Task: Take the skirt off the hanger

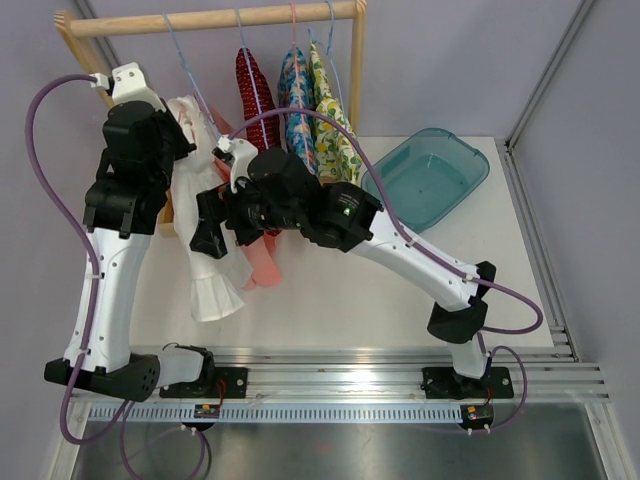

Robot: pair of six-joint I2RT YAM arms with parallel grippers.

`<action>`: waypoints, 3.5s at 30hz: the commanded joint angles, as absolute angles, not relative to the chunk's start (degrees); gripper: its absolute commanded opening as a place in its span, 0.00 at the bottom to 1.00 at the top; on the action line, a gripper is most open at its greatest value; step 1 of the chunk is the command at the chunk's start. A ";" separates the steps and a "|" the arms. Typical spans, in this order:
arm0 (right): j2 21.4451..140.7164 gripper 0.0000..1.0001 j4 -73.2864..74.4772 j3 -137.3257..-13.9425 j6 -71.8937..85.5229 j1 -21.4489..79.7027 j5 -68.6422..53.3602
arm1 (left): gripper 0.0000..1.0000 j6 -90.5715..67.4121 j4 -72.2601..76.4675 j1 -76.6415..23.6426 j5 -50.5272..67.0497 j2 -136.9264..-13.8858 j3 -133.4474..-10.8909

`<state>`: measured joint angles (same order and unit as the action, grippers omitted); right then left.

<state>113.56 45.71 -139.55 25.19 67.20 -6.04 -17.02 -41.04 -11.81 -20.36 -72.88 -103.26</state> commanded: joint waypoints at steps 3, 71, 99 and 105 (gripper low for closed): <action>115.22 0.98 43.33 -143.17 26.54 69.08 -3.96 | 0.00 -18.01 -36.21 -12.74 -23.20 -71.19 -100.99; 91.04 0.00 78.29 -118.90 51.93 128.21 60.08 | 0.00 -1.23 -30.06 -2.73 -45.88 -87.19 -116.54; 86.29 0.99 24.61 -101.92 9.42 103.81 56.25 | 0.00 -12.56 -42.79 -15.64 -39.02 -70.57 -113.81; 94.12 0.99 17.41 -109.14 2.56 95.29 48.44 | 0.00 -15.37 -45.61 -17.67 -36.31 -70.93 -114.70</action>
